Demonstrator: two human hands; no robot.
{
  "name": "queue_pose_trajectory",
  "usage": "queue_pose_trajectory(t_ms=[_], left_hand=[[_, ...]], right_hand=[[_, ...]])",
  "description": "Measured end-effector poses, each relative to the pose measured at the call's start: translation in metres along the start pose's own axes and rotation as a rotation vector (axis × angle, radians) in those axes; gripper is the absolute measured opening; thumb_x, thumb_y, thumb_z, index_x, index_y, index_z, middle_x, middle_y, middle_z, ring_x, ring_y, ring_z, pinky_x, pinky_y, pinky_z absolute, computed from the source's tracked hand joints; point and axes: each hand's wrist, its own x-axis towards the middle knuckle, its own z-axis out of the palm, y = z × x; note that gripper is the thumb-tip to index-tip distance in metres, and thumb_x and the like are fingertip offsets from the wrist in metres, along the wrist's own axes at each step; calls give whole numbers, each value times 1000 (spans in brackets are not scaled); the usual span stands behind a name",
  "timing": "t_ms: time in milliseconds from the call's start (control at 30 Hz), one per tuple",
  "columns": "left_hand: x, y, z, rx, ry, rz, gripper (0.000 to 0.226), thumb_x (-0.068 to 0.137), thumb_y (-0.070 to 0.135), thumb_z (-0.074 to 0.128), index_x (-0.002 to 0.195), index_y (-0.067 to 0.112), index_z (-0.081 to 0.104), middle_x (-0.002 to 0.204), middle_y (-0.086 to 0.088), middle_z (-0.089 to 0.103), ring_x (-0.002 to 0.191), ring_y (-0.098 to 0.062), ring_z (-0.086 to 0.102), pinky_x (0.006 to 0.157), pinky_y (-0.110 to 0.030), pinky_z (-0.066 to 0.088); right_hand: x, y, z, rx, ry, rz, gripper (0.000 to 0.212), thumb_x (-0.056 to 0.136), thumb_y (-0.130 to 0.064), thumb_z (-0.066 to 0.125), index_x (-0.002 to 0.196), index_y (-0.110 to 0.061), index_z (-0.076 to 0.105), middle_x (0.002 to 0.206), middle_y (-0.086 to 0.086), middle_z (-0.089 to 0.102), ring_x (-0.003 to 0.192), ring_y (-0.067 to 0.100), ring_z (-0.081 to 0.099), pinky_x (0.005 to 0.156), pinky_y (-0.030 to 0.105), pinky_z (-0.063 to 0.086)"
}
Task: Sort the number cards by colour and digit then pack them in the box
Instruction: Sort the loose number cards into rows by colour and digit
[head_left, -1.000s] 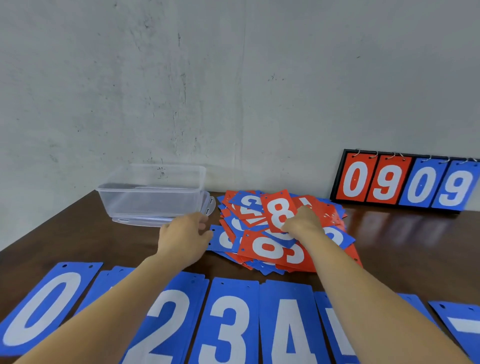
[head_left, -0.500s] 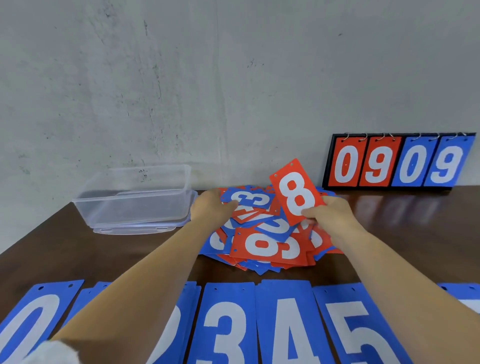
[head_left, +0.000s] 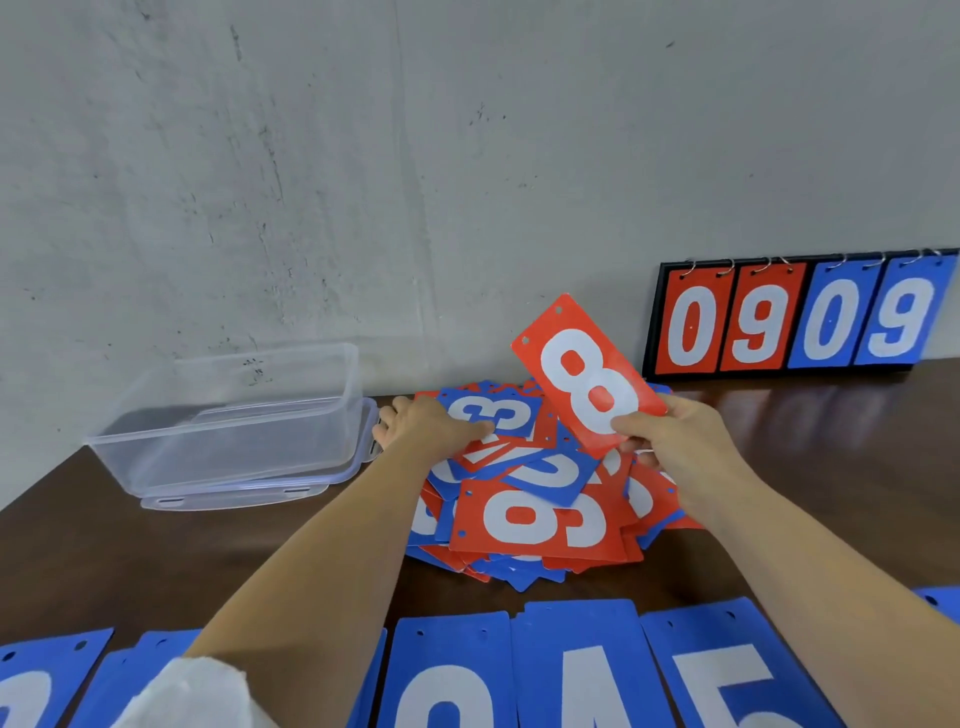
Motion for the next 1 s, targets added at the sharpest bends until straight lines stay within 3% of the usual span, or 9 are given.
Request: queue_pose_trajectory(t_ms=[133, 200, 267, 367, 467, 567, 667, 833, 1000], left_hand=[[-4, 6, -2, -24, 62, 18, 100, 71, 68, 68, 143, 12, 28, 148, -14, 34, 139, -34, 29, 112, -46, 25], [-8, 10, -2, -85, 173, 100, 81, 73, 51, 74, 133, 16, 33, 130, -9, 49, 126, -30, 45, 104, -42, 34], [-13, 14, -5, -323, 217, 179, 62, 79, 24, 73, 126, 17, 34, 98, -3, 59, 95, -22, 61, 83, -32, 45], [-22, 18, -14, -642, 210, 238, 53, 83, 3, 66, 126, 13, 37, 75, -1, 57, 65, -12, 57, 52, -22, 45], [-37, 22, -30, -762, 228, 272, 42, 82, 2, 65, 118, 13, 46, 73, 2, 57, 61, -11, 56, 51, -21, 45], [-56, 22, -47, -768, 244, 315, 9, 82, 5, 63, 89, 11, 62, 68, 0, 60, 57, -14, 54, 53, -27, 47], [-80, 18, -63, -862, 232, 342, 14, 87, 8, 64, 74, 15, 62, 72, -1, 64, 64, -16, 60, 63, -31, 52], [-124, 5, -90, -919, 230, 374, 22, 93, 11, 60, 71, 15, 56, 79, -2, 65, 64, -9, 60, 55, -20, 47], [-166, -21, -109, -887, 223, 369, 13, 92, 10, 61, 79, 13, 59, 85, -4, 67, 66, -10, 60, 47, -14, 44]], right_hand=[[-2, -4, -3, 2, 1, -7, 8, 90, -19, 66, 92, -21, 58, 80, -2, 67, 67, 11, 64, 50, 19, 44], [-3, -6, -4, 4, -7, -13, 13, 89, -15, 66, 99, -18, 58, 82, 0, 68, 69, 14, 66, 54, 21, 48], [-5, -9, -5, -4, -31, -13, 19, 88, -13, 67, 104, -17, 56, 83, -3, 67, 70, 14, 68, 57, 21, 53], [-10, -13, -8, -20, -88, -6, 28, 87, -12, 69, 111, -17, 55, 87, -5, 66, 71, 15, 71, 61, 24, 56], [-19, -19, -12, -8, -115, -7, 28, 88, -12, 69, 112, -18, 55, 90, -6, 66, 69, 13, 71, 59, 24, 56], [-31, -28, -17, 46, -99, 5, 28, 89, -6, 65, 112, -19, 55, 91, -6, 63, 75, 17, 70, 64, 28, 58], [-45, -36, -20, 85, -89, -4, 19, 91, -6, 61, 105, -18, 57, 99, -2, 64, 83, 21, 69, 65, 29, 58], [-73, -51, -26, 94, -77, -26, 13, 96, -17, 55, 83, -21, 55, 84, -4, 62, 78, 17, 65, 67, 28, 57], [-97, -53, -32, -94, -73, -107, 11, 99, -20, 49, 105, -14, 56, 88, -3, 61, 67, 12, 57, 54, 21, 43]])
